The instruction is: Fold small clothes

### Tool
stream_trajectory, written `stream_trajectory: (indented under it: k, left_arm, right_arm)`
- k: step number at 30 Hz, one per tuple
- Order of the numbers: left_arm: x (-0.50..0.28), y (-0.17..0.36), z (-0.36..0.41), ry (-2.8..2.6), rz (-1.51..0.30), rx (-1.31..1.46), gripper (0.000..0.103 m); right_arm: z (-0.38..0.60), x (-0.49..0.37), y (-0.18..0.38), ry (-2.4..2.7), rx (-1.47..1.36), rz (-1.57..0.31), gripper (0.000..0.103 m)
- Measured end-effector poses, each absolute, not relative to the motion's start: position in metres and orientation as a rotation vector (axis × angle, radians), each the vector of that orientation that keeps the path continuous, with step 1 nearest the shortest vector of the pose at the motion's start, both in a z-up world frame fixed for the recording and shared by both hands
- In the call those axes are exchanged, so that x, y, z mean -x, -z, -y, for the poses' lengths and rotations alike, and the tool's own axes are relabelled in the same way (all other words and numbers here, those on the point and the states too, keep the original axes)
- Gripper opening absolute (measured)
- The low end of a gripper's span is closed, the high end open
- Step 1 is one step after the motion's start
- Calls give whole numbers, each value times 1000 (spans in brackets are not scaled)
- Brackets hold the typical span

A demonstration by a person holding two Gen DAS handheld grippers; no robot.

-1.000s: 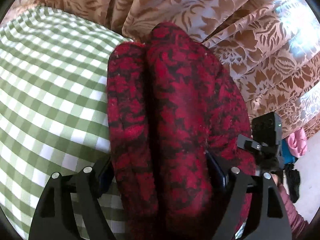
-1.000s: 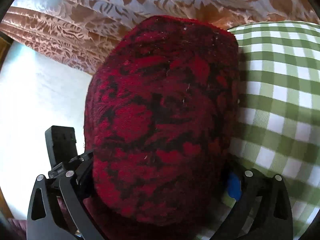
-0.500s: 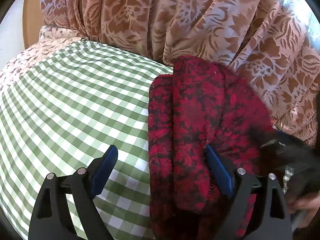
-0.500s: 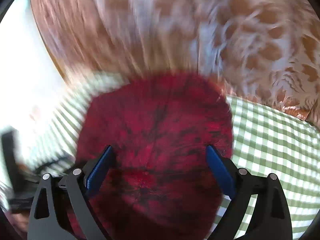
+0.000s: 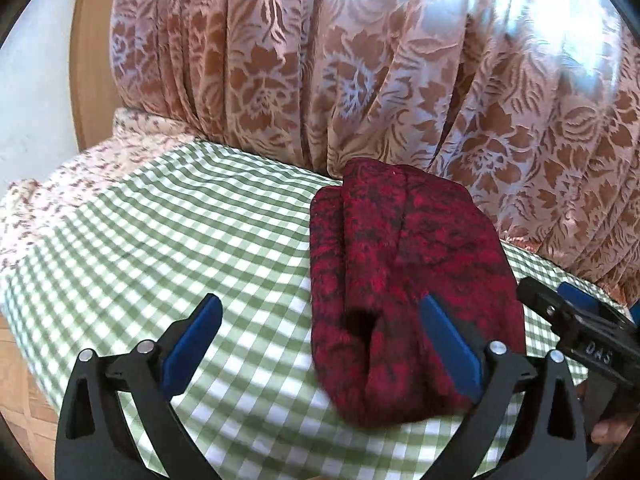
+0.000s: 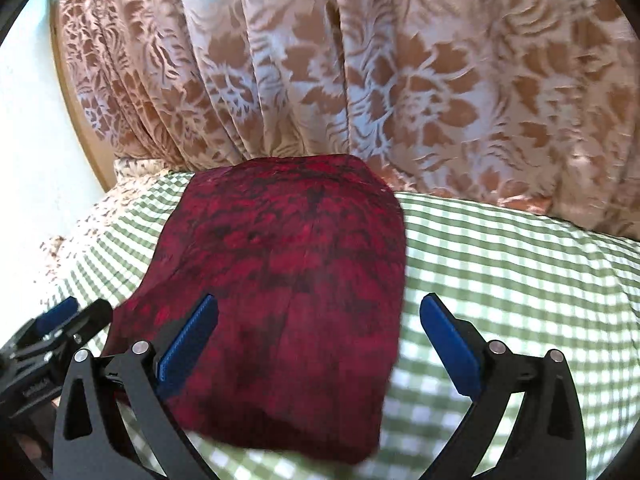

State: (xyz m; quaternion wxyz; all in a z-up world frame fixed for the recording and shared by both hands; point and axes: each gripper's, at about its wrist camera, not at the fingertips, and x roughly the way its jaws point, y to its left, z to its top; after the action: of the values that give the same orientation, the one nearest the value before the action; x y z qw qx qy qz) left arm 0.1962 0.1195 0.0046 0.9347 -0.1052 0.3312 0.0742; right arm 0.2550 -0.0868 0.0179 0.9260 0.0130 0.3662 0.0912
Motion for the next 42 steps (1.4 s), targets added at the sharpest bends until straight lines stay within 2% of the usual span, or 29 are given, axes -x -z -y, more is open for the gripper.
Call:
stream_trajectory:
  k: [8, 16, 42]
  left_arm:
    - [-146, -12, -102, -205, -659, 147, 101]
    - [-111, -10, -87, -235, -649, 113, 101]
    - [-78, -14, -83, -310, -619, 102, 101]
  right_arm:
    - [93, -185, -26, -113, 8, -657, 100]
    - [94, -147, -19, -62, 25, -645, 100]
    - [95, -110, -15, -90, 6, -629, 100]
